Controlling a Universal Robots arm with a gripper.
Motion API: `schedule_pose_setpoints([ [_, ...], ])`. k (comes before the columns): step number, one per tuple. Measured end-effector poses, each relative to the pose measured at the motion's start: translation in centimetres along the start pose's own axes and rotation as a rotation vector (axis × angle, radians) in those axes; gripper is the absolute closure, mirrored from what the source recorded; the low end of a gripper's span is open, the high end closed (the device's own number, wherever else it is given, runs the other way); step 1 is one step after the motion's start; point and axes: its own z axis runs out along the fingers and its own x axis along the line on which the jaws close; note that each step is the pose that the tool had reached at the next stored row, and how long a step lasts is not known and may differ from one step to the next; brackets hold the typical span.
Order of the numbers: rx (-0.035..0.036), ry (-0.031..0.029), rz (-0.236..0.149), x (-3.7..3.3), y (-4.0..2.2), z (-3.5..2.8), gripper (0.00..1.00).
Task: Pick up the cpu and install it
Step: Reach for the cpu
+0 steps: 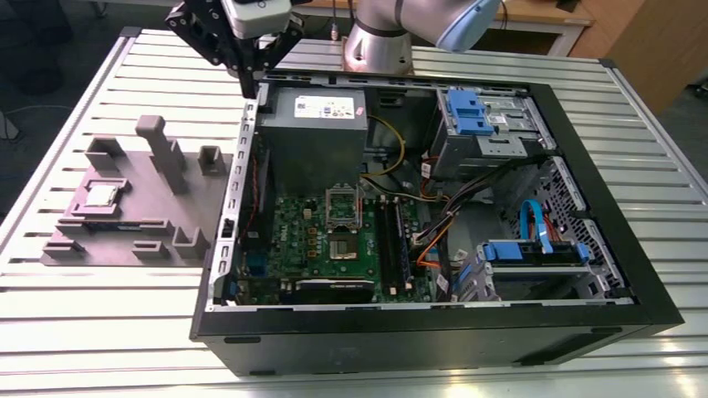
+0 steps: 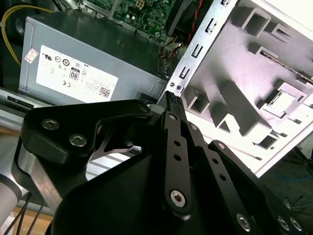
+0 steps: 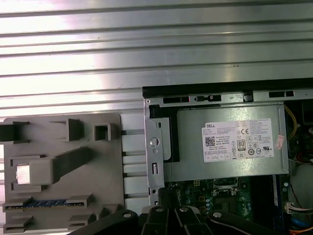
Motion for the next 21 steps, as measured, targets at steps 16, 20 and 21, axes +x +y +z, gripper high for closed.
schedule_pose_setpoints([
  [16, 0.0, 0.0, 0.0, 0.75, -0.06, 0.09, 0.9],
  [20, 0.0, 0.0, 0.0, 0.91, -0.07, 0.11, 0.9],
  [21, 0.0, 0.0, 0.0, 0.96, -0.08, 0.11, 0.9],
])
